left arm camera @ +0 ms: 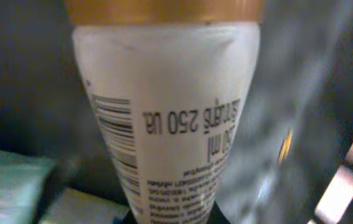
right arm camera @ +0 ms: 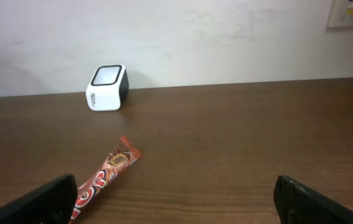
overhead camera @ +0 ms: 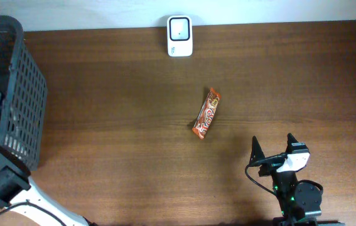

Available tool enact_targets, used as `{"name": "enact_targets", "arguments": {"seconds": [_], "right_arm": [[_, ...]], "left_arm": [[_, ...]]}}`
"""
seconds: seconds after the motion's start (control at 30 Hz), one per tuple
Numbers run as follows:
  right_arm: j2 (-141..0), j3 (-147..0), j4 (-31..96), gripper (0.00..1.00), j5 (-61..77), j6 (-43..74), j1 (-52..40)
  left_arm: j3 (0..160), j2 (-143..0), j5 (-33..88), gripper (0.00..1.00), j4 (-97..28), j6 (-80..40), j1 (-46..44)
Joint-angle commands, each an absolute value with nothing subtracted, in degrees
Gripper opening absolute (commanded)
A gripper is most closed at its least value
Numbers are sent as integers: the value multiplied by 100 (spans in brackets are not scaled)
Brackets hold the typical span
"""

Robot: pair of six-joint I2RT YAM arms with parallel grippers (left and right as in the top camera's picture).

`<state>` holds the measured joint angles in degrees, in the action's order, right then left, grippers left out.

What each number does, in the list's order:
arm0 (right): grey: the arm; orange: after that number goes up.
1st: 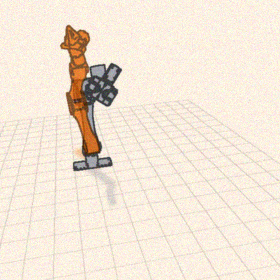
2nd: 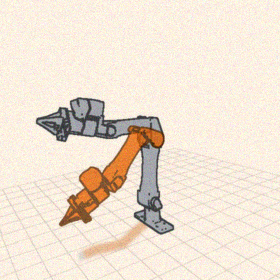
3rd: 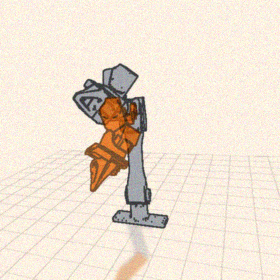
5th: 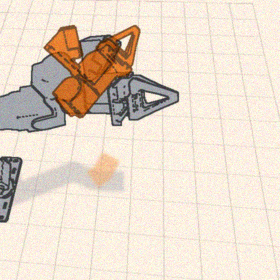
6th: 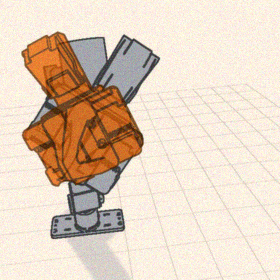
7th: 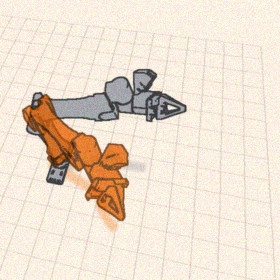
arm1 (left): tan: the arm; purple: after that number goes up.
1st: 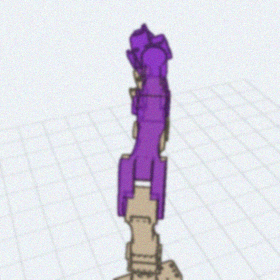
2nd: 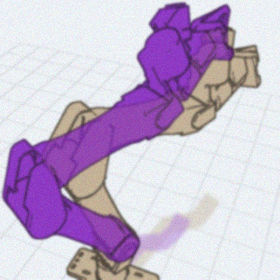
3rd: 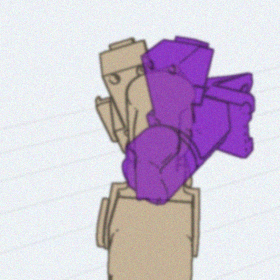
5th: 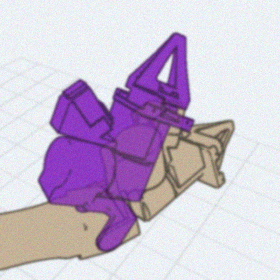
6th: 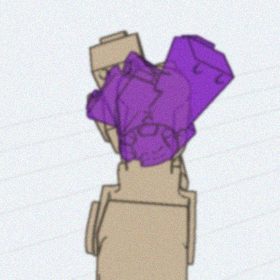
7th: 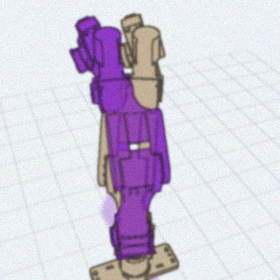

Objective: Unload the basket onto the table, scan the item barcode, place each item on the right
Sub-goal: 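Reach the left gripper into the basket and grasp the white tube, then carry the white tube past the scanner and set it beside the wafer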

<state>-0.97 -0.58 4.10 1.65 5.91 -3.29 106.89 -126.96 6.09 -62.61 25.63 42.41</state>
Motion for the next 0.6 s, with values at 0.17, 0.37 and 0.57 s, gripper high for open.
{"name": "enact_targets", "arguments": {"seconds": [0.17, 0.37, 0.57], "right_arm": [[-80, -32, 434, 99, 235, 624, -290], [-80, -32, 434, 99, 235, 624, -290], [-80, -32, 434, 99, 235, 624, -290]], "left_arm": [[14639, -12606, 3433, 0, -6847, -849, 4261], [16846, -12562, 3885, 0, -7004, -3210, 4261], [17978, -12143, 4239, 0, -7120, -3459, 4228]]}}
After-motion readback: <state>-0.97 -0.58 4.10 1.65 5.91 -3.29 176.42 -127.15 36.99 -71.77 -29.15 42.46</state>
